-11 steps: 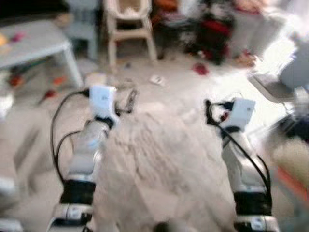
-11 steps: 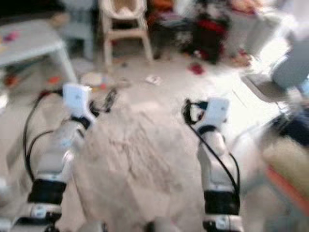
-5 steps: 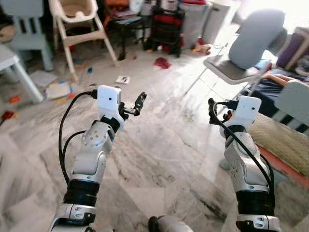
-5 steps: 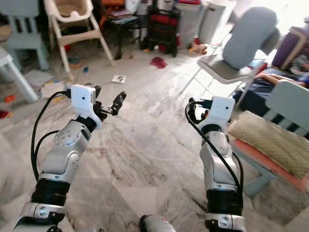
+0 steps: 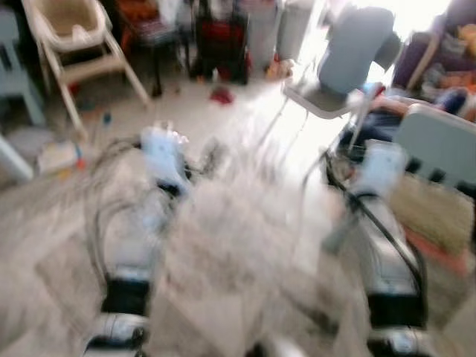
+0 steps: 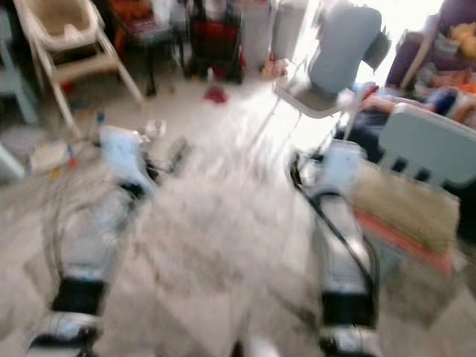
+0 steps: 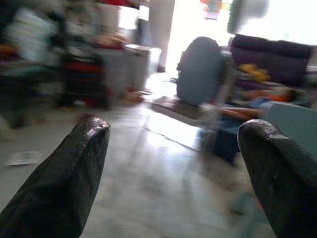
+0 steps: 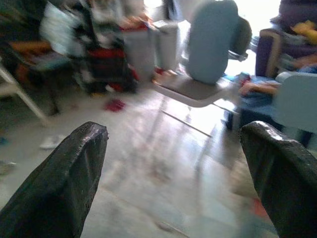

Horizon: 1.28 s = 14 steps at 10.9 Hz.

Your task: Move the pillow to the sofa

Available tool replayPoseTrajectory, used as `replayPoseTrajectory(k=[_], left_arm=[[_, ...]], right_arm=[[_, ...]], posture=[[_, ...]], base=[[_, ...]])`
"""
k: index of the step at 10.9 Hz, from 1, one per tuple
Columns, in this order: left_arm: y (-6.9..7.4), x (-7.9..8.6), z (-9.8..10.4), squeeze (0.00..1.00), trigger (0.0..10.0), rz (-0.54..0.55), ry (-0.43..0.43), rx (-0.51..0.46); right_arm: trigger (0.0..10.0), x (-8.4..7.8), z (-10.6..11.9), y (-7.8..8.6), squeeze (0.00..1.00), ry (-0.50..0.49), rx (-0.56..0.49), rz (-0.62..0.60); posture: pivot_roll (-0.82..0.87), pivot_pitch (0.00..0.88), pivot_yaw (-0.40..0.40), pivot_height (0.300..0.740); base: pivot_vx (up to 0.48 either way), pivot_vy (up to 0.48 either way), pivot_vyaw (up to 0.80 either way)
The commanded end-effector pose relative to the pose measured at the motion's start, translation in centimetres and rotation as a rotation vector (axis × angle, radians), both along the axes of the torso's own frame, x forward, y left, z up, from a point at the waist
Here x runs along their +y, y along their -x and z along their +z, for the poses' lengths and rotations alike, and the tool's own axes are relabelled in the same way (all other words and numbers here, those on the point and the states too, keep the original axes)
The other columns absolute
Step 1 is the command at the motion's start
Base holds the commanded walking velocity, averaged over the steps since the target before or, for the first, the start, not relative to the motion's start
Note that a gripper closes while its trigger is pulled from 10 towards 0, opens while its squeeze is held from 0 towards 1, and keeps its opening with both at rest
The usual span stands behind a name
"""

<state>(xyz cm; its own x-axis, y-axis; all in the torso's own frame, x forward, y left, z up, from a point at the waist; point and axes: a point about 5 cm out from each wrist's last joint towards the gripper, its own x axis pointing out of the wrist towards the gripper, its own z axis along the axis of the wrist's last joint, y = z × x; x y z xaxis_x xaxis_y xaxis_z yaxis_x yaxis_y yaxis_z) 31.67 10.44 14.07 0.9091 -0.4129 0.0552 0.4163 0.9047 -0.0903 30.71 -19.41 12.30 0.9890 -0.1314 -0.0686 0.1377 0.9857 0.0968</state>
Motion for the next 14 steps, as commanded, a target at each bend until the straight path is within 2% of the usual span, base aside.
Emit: replayPoseTrajectory(k=[1,7,12,14], left_arm=[[-0.2,1.0,0.6,0.0,10.0,0.025,-0.019,-0.024],[-0.2,1.1,0.6,0.0,10.0,0.024,-0.023,-0.019],[0.0,1.7,0.3,0.0,10.0,0.035,-0.066,-0.014],[0.8,5.0,-0.7,0.0,10.0,0.171,-0.182,-0.017]], right_arm=[[10.0,0.8,1.0,-0.4,0.0,-0.013,-0.039,0.021],[10.0,0.6,0.9,-0.3,0.0,-0.012,-0.033,0.018],[10.0,0.6,0.8,-0.2,0.0,-0.006,-0.031,0.019],[10.0,-0.1,0.3,0.2,0.0,0.024,-0.008,0.025]], posture=[[-0.08,0.0,-0.055,0.74],[-0.08,0.0,-0.054,0.74],[-0.08,0.0,-0.053,0.74],[-0.07,0.0,-0.056,0.74]], base=[[0.281,0.0,-0.77],[0.286,0.0,-0.77],[0.265,0.0,-0.76],[0.0,0.0,-0.76]])
